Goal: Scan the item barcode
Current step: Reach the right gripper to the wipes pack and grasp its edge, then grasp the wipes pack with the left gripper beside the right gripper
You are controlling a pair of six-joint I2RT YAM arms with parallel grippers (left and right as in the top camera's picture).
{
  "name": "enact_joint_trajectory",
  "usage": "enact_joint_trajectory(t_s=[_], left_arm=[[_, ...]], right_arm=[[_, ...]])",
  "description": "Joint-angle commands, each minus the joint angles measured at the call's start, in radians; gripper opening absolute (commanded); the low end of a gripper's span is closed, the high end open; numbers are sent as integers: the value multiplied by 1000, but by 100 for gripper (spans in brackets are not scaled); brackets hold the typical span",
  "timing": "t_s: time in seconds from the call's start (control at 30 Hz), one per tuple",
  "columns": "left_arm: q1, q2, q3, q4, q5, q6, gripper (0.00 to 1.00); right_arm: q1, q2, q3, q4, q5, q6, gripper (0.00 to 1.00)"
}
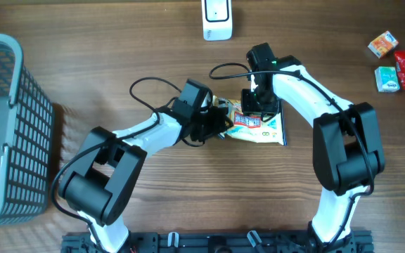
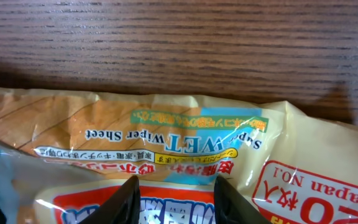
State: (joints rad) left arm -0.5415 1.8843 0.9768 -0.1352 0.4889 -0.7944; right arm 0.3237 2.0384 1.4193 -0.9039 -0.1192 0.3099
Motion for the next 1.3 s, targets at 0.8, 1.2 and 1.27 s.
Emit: enact_joint_trajectory(t_s=[0.8, 1.2, 1.27], left_arm=[[160, -279, 74, -625, -385, 312, 16], [158, -278, -61, -628, -413, 158, 10], [158, -278, -60, -675, -476, 158, 9]], right_arm=[[-3, 18, -6, -39, -763, -310, 17], [219, 38, -93, 72, -262, -19, 15], [192, 40, -93, 23, -182, -20, 18]])
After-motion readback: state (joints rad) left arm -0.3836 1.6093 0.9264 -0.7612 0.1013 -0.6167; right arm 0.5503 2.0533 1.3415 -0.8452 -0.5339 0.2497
